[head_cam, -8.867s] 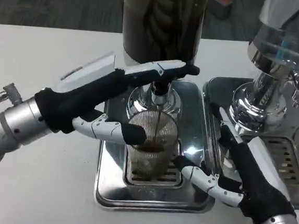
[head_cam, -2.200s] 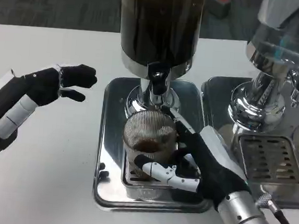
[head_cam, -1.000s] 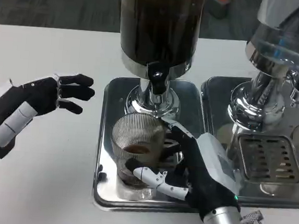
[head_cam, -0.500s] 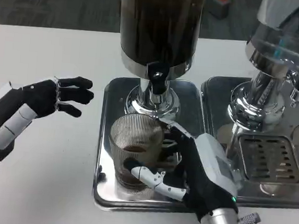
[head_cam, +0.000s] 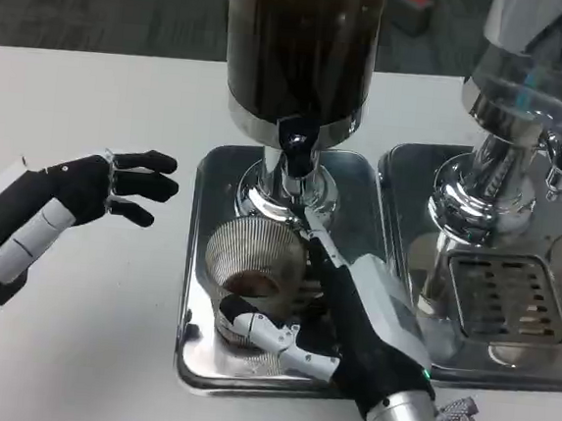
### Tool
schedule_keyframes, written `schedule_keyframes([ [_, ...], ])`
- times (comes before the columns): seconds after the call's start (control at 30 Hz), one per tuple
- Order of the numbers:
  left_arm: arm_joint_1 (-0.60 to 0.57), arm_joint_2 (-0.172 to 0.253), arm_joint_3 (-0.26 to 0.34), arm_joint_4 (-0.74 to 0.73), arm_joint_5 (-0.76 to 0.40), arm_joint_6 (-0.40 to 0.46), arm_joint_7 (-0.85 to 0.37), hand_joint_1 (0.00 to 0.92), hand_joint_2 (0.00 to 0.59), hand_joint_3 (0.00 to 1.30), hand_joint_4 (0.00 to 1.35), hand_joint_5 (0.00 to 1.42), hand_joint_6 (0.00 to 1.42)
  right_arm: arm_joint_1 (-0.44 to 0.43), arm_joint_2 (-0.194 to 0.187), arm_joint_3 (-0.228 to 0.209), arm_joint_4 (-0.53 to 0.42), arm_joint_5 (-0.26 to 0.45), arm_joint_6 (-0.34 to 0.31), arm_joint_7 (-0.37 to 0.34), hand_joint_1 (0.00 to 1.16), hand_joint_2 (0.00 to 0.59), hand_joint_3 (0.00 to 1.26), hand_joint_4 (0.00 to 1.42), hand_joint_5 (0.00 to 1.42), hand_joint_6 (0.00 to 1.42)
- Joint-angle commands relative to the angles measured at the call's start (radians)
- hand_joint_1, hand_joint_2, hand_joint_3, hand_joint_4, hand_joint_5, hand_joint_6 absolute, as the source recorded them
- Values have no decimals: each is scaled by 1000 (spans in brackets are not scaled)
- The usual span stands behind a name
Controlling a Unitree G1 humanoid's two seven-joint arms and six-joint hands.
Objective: Grasp the cup under the faucet to collect the drink, then remove the cup.
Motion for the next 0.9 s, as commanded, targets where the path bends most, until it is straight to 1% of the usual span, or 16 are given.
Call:
schedule_keyframes([
  [0.03, 2, 16, 3, 5, 9, 9, 2, 0, 135, 339, 352, 317, 466, -12, 1, 7, 11, 4, -18, 10, 399, 194, 17, 127, 281, 526],
  [0.13, 2, 18, 2, 5, 11, 9, 2, 0, 137, 339, 361, 318, 480, -15, -1, 16, 9, -16, -12, 5, 403, 200, 16, 103, 267, 481],
  [0.27, 3, 21, 1, 6, 14, 9, 3, 0, 138, 339, 366, 331, 494, -18, 0, 24, 12, -31, -5, 4, 422, 204, 2, 102, 262, 474],
  [0.47, 6, 25, 2, 7, 16, 10, 5, 0, 143, 339, 376, 343, 509, -23, 6, 28, 17, -55, 16, 3, 427, 216, 0, 102, 268, 503],
  [0.6, 10, 26, 0, 8, 19, 11, 5, 0, 144, 339, 379, 344, 511, -24, 11, 30, 17, -64, 27, 6, 421, 219, 0, 110, 296, 536],
  [0.7, 12, 27, 0, 7, 20, 12, 5, 0, 146, 339, 380, 344, 512, -20, 18, 33, 17, -73, 33, -1, 426, 228, 8, 153, 349, 618],
  [0.9, 15, 30, -3, 4, 24, 16, 4, 0, 150, 339, 385, 358, 514, -19, 34, 38, 26, -84, 38, -13, 430, 234, 75, 238, 425, 748],
])
